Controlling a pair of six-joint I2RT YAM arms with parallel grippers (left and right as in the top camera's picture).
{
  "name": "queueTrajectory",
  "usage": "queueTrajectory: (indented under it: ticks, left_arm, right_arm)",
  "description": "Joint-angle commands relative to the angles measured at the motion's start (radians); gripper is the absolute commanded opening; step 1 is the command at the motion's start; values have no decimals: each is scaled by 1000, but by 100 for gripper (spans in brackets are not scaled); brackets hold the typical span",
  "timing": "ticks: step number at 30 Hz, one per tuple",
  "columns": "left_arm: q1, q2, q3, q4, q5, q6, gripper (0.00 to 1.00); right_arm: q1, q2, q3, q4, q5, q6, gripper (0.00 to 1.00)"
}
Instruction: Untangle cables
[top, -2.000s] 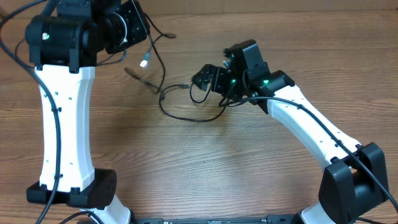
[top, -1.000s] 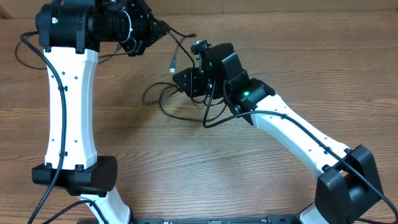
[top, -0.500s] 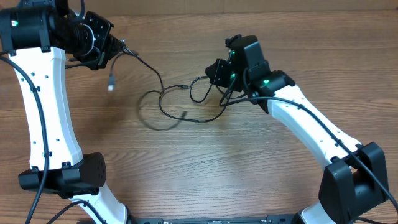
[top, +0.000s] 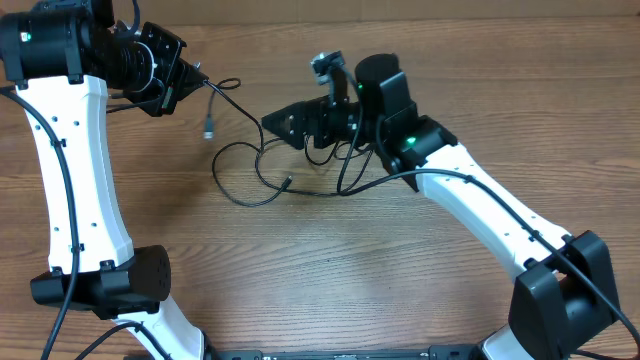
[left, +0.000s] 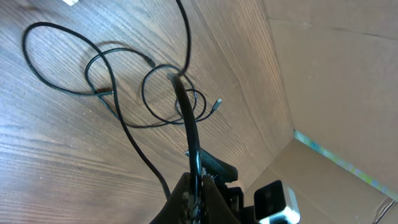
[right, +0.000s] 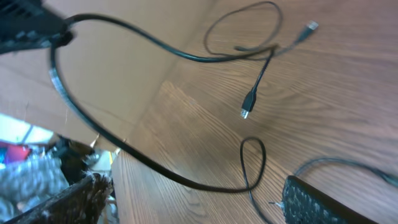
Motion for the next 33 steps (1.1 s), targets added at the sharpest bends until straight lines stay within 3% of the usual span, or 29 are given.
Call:
queueTrajectory:
  ticks: [1, 5, 8, 16, 17, 18, 24, 27, 30, 33]
  left_arm:
    - [-5, -3, 6, -1, 40, -25, 4]
    - [-5, -3, 6, 18, 62, -33, 4]
    - [-5, -3, 6, 11, 72, -32, 4]
    - [-4, -3, 6, 13, 240, -32, 4]
    - [-4, -3, 6, 14, 240, -32, 4]
    - [-4, -3, 6, 17, 240, -32, 4]
    - [16, -3, 6, 20, 236, -32, 4]
    - [33, -3, 6, 19, 216, -32, 4]
    - [45, -3, 6, 20, 141, -32, 7]
    - [44, -3, 6, 20, 22, -32, 15]
  right_arm:
    - [42, -2, 2, 14, 37, -89, 88]
    - [92, -2, 2, -7, 165, -125, 86]
    - [106, -2, 2, -13, 249, -125, 75]
    - [111, -2, 2, 14, 251, -128, 56]
    - [111, -2, 2, 14, 251, -128, 49]
    - [111, -2, 2, 13, 251, -127, 36]
    - [110, -2, 2, 13, 247, -93, 22]
    - [110, -2, 2, 13, 246, -48, 4]
    - [110, -3, 3, 16, 203, -10, 4]
    - [110, -10, 5, 34, 123, 13, 4]
